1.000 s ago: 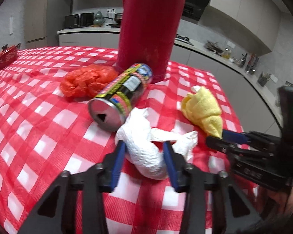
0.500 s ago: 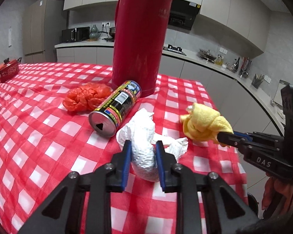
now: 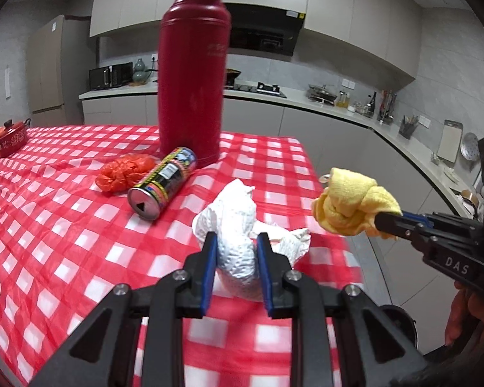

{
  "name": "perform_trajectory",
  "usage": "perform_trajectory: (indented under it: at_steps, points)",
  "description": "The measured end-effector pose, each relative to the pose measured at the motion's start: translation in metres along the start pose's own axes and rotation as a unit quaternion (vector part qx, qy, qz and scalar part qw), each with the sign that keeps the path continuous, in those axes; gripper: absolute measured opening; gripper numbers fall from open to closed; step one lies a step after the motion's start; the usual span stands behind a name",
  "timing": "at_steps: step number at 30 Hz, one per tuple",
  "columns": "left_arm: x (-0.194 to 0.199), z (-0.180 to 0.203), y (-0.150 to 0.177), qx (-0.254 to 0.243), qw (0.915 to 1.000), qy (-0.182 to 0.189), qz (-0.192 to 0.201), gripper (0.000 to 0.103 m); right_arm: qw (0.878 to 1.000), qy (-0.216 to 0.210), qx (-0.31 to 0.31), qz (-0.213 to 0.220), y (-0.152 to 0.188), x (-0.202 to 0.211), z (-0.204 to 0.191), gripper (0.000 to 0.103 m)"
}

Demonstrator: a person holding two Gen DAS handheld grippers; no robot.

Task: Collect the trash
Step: 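Lift tissue and yellow cloth and carry them over the black bin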

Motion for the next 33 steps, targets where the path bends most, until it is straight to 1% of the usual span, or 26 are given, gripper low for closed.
perform_trajectory:
  at_steps: [5, 14, 19, 23, 27, 33]
  points:
    - [0.018, 0.037, 0.006, -0.015, 0.9997, 0.020, 0.008, 0.026, 1.000, 0.023, -0.007, 0.012, 0.011, 0.043, 0.019, 0.012]
    - [0.043, 0.106, 0.019, -0.031, 0.9978, 0.057, 0.017, 0.026, 0.997, 0.067, -0.016, 0.020, 0.041, 0.118, 0.057, 0.012]
    - [0.054, 0.139, 0.026, -0.038, 0.9964, 0.073, 0.018, 0.026, 0.996, 0.084, -0.020, 0.020, 0.056, 0.152, 0.075, 0.012]
    - [0.060, 0.165, 0.033, -0.049, 0.9946, 0.090, 0.017, 0.026, 0.993, 0.108, -0.030, 0.022, 0.071, 0.180, 0.093, 0.012]
    - [0.060, 0.186, 0.043, -0.060, 0.9918, 0.112, 0.009, 0.026, 0.991, 0.128, -0.046, 0.018, 0.087, 0.196, 0.110, 0.012]
    - [0.057, 0.210, 0.061, -0.071, 0.9874, 0.141, -0.007, 0.026, 0.986, 0.153, -0.064, 0.005, 0.116, 0.210, 0.128, 0.012]
Point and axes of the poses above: each gripper's, at about its wrist camera, not at the fingertips, and x roughly against the way its jaws point, z to its right, y to its underside, the point moved 6 cm from there along -x, roughly the way its jaws point, and after that the axes turned 8 degrees about z, right-handed, at the moved point
